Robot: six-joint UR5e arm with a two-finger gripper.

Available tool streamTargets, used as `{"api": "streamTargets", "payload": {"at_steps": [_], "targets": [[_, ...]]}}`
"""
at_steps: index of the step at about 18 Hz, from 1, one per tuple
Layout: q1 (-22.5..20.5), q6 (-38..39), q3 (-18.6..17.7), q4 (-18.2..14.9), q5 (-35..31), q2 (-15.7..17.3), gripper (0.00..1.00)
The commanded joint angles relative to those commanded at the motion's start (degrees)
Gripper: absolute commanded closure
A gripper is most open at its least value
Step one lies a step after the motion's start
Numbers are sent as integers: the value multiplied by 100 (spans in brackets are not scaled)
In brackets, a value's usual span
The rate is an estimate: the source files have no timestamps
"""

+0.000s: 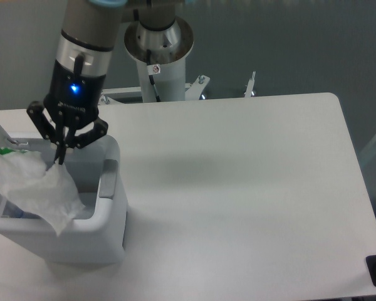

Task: Place the trash in the trash can
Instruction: 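Lower the wrapper into the bin, pushing it inside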

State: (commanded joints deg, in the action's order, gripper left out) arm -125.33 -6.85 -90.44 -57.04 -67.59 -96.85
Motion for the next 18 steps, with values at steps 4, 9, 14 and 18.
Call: {"api": "streamTargets", "payload": {"at_steps": [4, 9, 14, 18], "targets": [[35, 9, -35, -9, -18, -18, 100], [131, -70, -62, -53, -27, 8, 100], [334, -79, -88, -254, -62, 9, 100], [396, -70, -228, -255, -62, 9, 100]]}}
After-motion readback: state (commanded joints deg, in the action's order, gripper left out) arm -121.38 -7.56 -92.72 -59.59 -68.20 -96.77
